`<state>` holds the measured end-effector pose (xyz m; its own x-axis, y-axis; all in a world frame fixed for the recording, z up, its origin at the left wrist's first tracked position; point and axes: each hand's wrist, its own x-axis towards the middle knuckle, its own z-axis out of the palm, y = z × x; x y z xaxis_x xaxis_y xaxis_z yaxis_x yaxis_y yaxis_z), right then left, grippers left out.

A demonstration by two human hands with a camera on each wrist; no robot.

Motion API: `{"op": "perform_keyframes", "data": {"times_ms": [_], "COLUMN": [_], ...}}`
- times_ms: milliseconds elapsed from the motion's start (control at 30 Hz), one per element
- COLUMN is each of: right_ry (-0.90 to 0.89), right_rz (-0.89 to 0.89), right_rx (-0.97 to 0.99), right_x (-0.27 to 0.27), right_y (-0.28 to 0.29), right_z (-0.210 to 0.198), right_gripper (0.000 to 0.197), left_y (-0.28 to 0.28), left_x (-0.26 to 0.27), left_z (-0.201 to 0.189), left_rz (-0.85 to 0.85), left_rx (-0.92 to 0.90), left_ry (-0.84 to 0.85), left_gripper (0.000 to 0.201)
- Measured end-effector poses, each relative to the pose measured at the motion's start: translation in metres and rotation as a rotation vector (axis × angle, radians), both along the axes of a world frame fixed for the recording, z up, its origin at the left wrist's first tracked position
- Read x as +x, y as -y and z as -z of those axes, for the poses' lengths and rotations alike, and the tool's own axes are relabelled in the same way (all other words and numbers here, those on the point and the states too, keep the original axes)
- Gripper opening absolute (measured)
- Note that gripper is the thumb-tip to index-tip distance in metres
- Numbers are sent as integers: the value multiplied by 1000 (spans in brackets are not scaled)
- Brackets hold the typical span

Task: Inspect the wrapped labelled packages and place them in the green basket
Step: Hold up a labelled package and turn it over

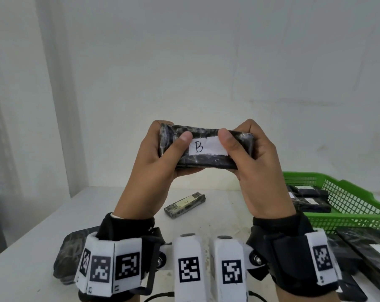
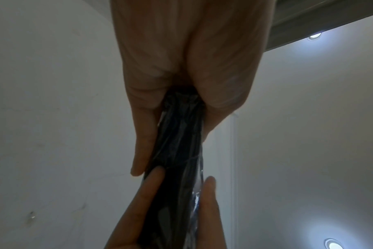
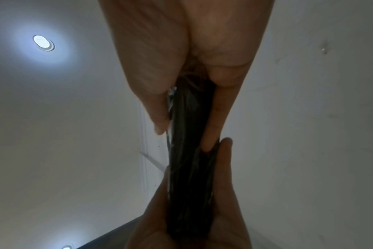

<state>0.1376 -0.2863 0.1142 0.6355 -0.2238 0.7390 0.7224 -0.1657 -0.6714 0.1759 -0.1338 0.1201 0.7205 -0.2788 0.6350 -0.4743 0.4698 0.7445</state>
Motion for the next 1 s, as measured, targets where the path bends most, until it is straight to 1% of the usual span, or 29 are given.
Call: {"op": "perform_keyframes", "data": {"times_ms": [100, 167, 267, 367, 467, 567, 633, 700, 767, 833, 867, 933, 967, 1000], "right_ry": [-60, -51, -16, -38, -96, -83, -76, -69, -78, -96, -104, -132, -161, -204], "right_rz": [-114, -96, -83, -168, -272, -277, -281, -258, -192, -99, -62, -28, -53, -117], "right_rx": [24, 16, 26, 51, 1, 7, 16, 3, -53, -130, -156, -169, -147, -92], "right_x": [-1, 1, 4, 2, 2, 6, 6, 6, 6, 8, 8, 10, 9, 8], "right_y": [1, 3, 4, 5, 7, 6, 5, 9, 12, 14, 15, 18, 18, 18], "right_z": [-1, 0, 2, 1, 2, 5, 7, 7, 7, 8, 10, 10, 10, 8], "right_gripper": [41, 34, 35, 27, 32, 36, 46, 60, 65, 59, 55, 50, 52, 55], "left_y": [-6, -10, -8, -6, -8, -13, -17, -19, -18, -13, -11, -8, -7, -7], "left_x": [0, 2, 4, 5, 8, 12, 14, 13, 10, 8, 8, 10, 11, 13], "left_z": [-1, 0, 2, 2, 3, 2, 2, 0, -2, -3, -3, -1, 0, 1], "left_rz": [43, 67, 96, 94, 52, 26, 36, 70, 108, 113, 102, 77, 63, 47], "left_rx": [51, 72, 56, 48, 38, 55, 110, 214, 299, 317, 293, 201, 157, 117], "left_ry": [13, 21, 13, 7, -8, -46, -117, -219, -293, -308, -302, -287, -274, -256], "left_gripper": [36, 40, 38, 38, 44, 51, 62, 67, 65, 67, 63, 45, 37, 30]}}
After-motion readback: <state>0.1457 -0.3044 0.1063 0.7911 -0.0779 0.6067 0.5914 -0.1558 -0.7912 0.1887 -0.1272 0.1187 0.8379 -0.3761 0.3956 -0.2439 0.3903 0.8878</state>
